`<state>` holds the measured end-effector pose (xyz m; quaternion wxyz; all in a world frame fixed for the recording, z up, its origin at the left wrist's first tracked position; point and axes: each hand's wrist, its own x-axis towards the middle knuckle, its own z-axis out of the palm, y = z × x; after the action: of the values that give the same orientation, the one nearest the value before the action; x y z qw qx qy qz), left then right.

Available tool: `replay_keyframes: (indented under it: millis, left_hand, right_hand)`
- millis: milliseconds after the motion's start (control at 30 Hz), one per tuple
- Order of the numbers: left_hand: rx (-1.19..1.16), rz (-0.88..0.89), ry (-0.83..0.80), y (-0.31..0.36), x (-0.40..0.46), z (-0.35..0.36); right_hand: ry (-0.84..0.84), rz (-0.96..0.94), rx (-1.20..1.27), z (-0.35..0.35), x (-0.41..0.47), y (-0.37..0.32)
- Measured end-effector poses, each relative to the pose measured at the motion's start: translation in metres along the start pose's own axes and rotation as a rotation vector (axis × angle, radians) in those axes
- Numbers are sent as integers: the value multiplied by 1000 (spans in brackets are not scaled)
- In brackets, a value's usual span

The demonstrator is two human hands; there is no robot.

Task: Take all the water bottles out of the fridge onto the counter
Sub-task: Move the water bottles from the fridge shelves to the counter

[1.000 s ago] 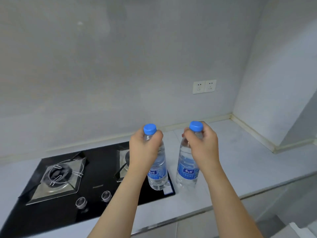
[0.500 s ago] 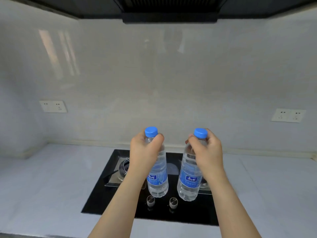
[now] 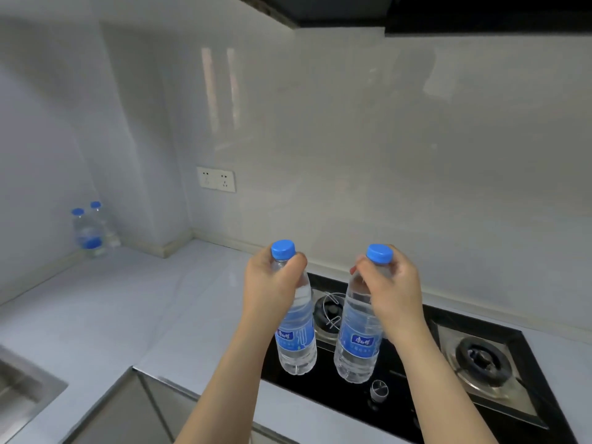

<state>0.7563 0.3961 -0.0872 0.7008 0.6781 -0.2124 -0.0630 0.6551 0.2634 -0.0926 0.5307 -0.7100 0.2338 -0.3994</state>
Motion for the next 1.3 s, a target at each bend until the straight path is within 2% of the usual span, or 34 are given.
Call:
replay_keyframes:
  millis: [267, 467, 900, 1300]
  left_hand:
    - [27, -37, 141, -25, 53, -53]
    - [97, -1, 216, -25, 120, -71]
    - [153, -44, 229, -49, 226, -76]
    - [212, -76, 284, -88, 304, -190]
  right_hand:
    - [-141, -8, 33, 87, 40, 3]
    - [-181, -1, 194, 131, 95, 7]
    - [-208, 25, 219, 199, 194, 34]
    - [-259, 115, 190, 348, 205, 42]
